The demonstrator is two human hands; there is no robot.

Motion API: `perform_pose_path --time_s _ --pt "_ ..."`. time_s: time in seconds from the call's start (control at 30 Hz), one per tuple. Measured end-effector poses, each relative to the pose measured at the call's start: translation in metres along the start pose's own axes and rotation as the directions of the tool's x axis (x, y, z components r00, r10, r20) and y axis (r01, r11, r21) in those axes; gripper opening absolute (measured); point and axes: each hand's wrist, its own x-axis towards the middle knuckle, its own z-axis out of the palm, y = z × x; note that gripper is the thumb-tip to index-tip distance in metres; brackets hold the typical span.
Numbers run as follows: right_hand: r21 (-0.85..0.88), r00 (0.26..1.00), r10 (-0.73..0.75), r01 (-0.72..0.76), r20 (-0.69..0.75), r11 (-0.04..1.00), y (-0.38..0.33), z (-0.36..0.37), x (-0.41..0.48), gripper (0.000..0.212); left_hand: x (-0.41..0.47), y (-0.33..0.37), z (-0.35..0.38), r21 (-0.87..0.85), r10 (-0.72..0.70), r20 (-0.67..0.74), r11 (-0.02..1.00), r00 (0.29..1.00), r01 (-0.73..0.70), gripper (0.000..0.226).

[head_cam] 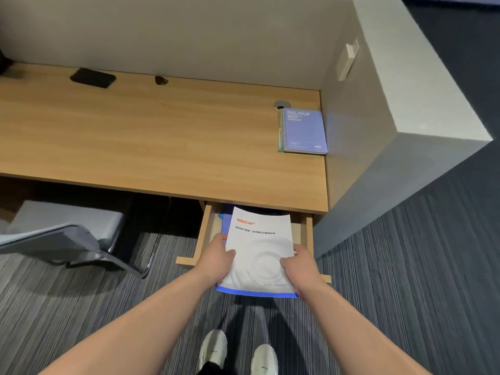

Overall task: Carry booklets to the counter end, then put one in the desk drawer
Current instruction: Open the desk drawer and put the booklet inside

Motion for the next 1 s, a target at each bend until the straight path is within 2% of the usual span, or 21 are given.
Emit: perform_pose_path --time_s 0.2,0.3,0.47,0.6,0.7,0.8,0.9,1.0 --pt "-0.01 0.998 0.06 -0.06 -0.014 0.998 -0.003 0.013 0.039 0.037 0.044 -0.005 0.004 0.028 -0.034 0.002 0.999 0.999 0.034 0.041" --pt "0.071 0.996 0.086 -0.085 -0.002 0.994 -0.005 0.016 0.054 0.041 0.061 -0.009 0.003 -0.022 -0.036 0.009 0.999 0.999 0.036 0.04" --pt "0.185 0.991 0.123 -0.13 0.049 0.974 -0.006 0.025 0.09 0.058 0.092 -0.009 -0.001 -0.066 -0.071 -0.01 0.995 0.997 0.07 0.042" --pt "0.202 0.995 0.104 -0.1 -0.008 0.974 -0.007 0.031 0.107 0.056 0.111 -0.003 -0.001 -0.073 -0.062 0.035 0.995 0.997 0.065 0.049" --pt "0.169 0.995 0.085 -0.077 -0.044 0.983 -0.008 0.036 0.115 0.055 0.122 -0.005 0.0 -0.031 -0.03 0.058 0.999 0.998 0.032 0.054" --pt "0.097 0.997 0.072 -0.068 -0.041 0.993 -0.008 0.038 0.119 0.068 0.124 -0.011 0.005 0.053 -0.023 0.091 0.998 0.996 0.018 0.054" --pt "0.078 0.997 0.069 -0.067 -0.029 0.995 -0.004 0.041 0.124 0.078 0.121 -0.013 0.01 0.102 -0.038 0.064 0.994 0.997 0.031 0.045" --pt "0.009 0.999 0.049 -0.049 -0.023 0.999 -0.003 0.041 0.124 0.071 0.118 -0.009 0.013 0.124 -0.062 0.055 0.991 0.997 0.055 0.034"
